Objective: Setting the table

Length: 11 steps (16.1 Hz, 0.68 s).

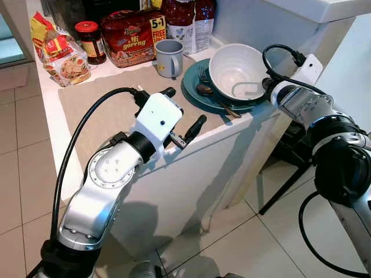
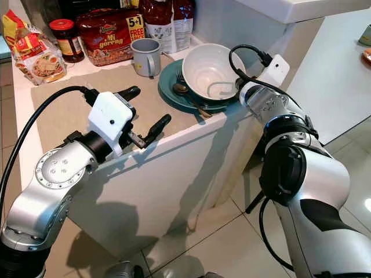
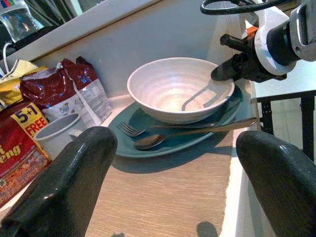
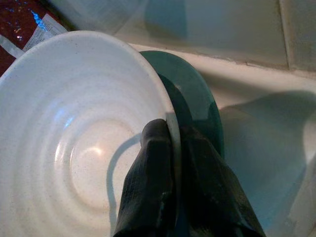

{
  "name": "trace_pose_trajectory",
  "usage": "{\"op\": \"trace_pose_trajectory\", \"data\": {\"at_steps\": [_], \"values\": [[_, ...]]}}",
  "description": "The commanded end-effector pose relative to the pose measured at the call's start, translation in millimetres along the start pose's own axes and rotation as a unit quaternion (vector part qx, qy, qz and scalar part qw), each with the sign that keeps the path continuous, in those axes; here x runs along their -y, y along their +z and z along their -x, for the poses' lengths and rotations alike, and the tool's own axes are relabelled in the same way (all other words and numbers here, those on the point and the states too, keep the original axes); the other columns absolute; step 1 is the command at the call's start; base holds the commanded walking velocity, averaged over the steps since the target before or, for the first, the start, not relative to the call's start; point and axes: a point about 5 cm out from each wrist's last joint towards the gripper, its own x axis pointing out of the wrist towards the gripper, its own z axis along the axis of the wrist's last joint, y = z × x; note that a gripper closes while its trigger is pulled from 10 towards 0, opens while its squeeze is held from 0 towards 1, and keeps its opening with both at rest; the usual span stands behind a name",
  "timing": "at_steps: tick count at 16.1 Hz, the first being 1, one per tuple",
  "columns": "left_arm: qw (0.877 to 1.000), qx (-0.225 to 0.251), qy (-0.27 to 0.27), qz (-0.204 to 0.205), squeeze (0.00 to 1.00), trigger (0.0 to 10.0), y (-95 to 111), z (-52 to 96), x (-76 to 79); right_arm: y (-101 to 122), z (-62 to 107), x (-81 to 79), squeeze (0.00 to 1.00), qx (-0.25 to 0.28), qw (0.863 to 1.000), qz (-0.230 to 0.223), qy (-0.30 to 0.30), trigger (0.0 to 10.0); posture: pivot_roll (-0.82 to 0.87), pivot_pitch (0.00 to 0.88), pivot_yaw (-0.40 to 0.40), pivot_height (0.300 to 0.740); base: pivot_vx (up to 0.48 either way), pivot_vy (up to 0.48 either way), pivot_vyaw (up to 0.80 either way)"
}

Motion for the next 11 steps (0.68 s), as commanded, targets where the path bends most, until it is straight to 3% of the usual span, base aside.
{"op": "trace_pose_trajectory", "data": {"at_steps": [1, 3, 7, 11], "values": [[1.0, 0.004, -0.002, -0.007, 0.0, 10.0, 1.3, -2.2, -0.3, 10.5, 1.0, -5.0, 0.0, 0.027, 0.999, 0.012, 0.013, 0.0, 0.12, 0.037, -0.004, 0.74, 0.0, 0.0, 0.0], [1.0, 0.006, 0.009, -0.007, 0.0, 10.0, 1.9, -2.5, -2.7, 27.6, 3.6, -19.1, 0.0, 0.08, 0.995, 0.026, 0.059, 0.0, 0.12, 0.031, -0.007, 0.74, 0.0, 0.0, 0.0], [1.0, 0.002, 0.018, -0.008, 0.0, 10.0, -1.0, -0.1, -3.8, 31.7, 7.0, -34.7, 0.0, 0.104, 0.98, 0.09, 0.146, 0.0, 0.11, 0.018, -0.01, 0.74, 0.0, 0.0, 0.0], [0.999, 0.0, 0.039, -0.004, 0.0, 10.0, -4.3, -1.8, -7.0, 33.2, 21.8, -40.0, 0.0, 0.146, 0.949, 0.133, 0.246, 0.0, 0.09, 0.008, 0.001, 0.74, 0.0, 0.0, 0.0]]}}
